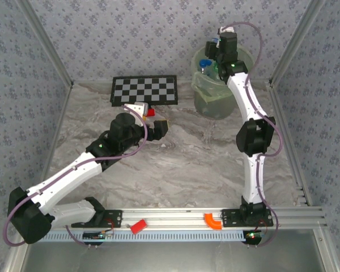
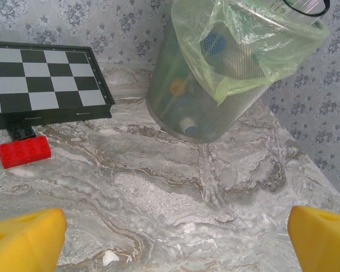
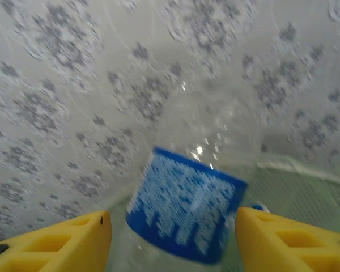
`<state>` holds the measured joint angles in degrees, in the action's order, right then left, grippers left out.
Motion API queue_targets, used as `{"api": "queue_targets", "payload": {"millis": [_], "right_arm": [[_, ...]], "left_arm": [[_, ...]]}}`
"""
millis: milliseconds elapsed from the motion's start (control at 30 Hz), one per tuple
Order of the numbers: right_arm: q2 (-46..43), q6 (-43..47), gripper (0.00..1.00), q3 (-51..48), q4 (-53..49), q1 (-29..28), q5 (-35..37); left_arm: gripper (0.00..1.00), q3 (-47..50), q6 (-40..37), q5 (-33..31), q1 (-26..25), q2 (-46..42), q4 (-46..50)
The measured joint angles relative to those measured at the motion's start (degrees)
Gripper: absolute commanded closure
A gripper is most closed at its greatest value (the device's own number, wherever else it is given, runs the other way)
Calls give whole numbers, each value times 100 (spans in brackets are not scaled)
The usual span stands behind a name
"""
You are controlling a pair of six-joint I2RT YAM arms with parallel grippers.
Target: Put the plastic bottles in the bin
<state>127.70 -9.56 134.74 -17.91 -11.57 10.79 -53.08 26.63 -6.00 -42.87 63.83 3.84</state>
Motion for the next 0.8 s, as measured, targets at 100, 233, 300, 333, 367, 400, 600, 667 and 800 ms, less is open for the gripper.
{"api": "queue_targets", "payload": {"millis": [100,233,300,333,367,400,600,667,800], "right_arm": [[-188,-13,38,-286,-92,-22,149],[-542,-9,33,-632,-79,-33,140],[-671,-13,31,-647,-79,-20,17],[-741,-44,29,-640,-81,-4,-90],[-774,-96,28,-592,-109,22,-210],[-780,-170,27,-476,-157,76,-400],[-295,-640,26,1086,-634,752,-1751],[-83,-778,26,1475,-691,1008,-2221],[232,-1095,27,1617,-675,1357,-2970]], "left_arm": [[0,2,2,0,0,-9,-4],[0,72,44,0,0,-57,-55],[0,107,57,0,0,-76,-59],[0,116,66,0,0,-81,-61],[0,118,68,0,0,-81,-59],[0,122,70,2,0,-81,-61],[0,129,66,22,0,-83,-61],[0,129,63,42,0,-79,-61],[0,116,59,55,0,11,-55]]}}
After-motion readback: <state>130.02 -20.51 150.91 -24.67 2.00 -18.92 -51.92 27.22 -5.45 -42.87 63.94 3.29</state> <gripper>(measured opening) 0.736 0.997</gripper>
